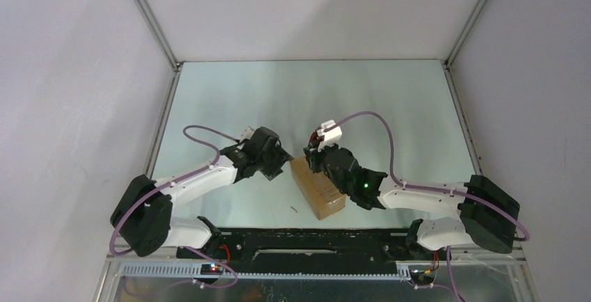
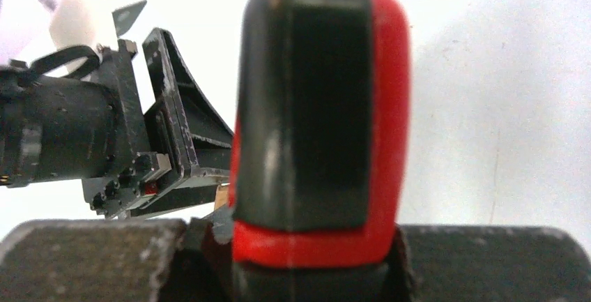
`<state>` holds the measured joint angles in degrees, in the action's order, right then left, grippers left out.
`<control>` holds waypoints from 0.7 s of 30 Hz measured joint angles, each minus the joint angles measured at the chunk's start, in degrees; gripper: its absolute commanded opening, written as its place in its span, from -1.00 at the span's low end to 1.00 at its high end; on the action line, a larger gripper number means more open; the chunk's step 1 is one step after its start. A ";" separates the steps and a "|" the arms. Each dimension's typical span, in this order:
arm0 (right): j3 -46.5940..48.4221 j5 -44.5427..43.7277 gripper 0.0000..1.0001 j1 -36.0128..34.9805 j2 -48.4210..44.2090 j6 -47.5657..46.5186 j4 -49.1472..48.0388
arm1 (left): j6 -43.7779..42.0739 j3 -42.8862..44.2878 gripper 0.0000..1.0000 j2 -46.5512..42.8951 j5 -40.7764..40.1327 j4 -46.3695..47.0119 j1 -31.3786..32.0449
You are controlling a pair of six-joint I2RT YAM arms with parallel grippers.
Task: Unpack the express box
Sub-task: Cut the express box at the center of the board.
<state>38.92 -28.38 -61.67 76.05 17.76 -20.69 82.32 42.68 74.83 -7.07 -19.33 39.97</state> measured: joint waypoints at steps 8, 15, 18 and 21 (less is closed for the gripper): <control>-2.73 0.00 -1.00 0.07 -0.24 0.07 -5.49 | -3.52 -0.17 0.69 -1.20 -1.25 -6.84 -0.72; -0.90 5.68 -1.00 4.42 4.33 -4.20 -10.45 | -11.10 -0.13 0.80 -11.41 1.55 -7.08 -5.18; 1.92 10.25 -1.00 7.15 8.15 -5.25 -11.91 | -14.47 -0.13 0.80 -13.75 5.38 -3.91 -7.32; 4.66 13.09 -1.00 8.63 10.99 -6.19 -12.04 | -16.52 -0.20 0.79 -13.29 9.27 -0.63 -8.26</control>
<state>43.57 -15.29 -53.04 87.05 11.57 -32.73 65.80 42.48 61.54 2.20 -19.97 31.70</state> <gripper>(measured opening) 0.258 0.898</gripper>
